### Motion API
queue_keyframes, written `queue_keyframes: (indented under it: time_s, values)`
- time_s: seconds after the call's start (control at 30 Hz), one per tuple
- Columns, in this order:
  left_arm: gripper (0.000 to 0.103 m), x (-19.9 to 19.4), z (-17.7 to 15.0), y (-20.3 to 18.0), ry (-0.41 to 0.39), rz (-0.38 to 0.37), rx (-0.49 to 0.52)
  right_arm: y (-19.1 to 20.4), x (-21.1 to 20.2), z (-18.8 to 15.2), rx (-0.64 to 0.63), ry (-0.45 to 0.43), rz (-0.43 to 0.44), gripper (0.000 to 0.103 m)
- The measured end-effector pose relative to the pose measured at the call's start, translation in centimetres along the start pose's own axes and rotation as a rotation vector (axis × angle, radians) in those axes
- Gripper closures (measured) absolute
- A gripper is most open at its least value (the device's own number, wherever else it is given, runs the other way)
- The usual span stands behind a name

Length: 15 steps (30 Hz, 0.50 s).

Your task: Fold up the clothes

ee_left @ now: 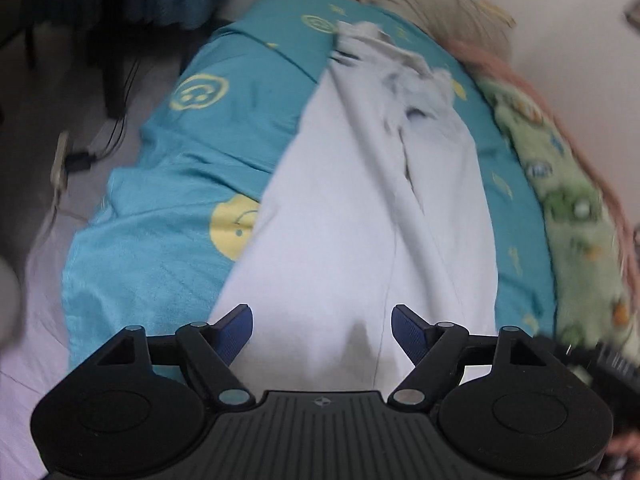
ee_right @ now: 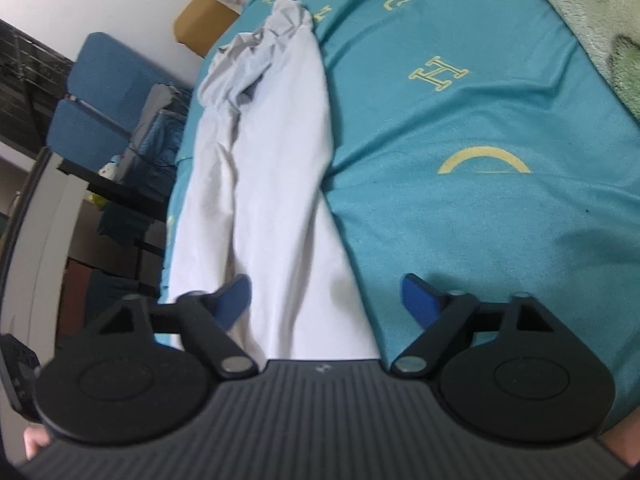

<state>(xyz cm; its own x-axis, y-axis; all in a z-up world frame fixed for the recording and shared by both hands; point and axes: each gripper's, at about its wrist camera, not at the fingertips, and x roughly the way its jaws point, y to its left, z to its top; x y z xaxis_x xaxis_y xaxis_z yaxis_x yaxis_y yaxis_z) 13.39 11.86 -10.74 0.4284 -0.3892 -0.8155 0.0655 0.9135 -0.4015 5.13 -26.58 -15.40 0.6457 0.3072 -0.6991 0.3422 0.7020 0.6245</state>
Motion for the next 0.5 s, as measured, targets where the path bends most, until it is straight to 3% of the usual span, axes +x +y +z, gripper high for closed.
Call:
queue_keyframes:
  time_s: [0.17, 0.4, 0.5]
  values:
    - [0.026, 1.5, -1.2, -2.8, -0.02, 0.029, 0.105, 0.2, 0.0, 0.1, -0.011, -0.025, -0.053, 0.021]
    - [0.025, 2.4, -4.1, -8.8, -0.024, -0.121, 0.272, -0.3, -0.3, 0.5, 0.004, -0.063, -0.081, 0.021]
    - [0.026, 4.4, -4.9, -10.7, -0.01, -0.082, 0.308, -0.2, -0.5, 0.7, 0.001, -0.08, -0.08, 0.021]
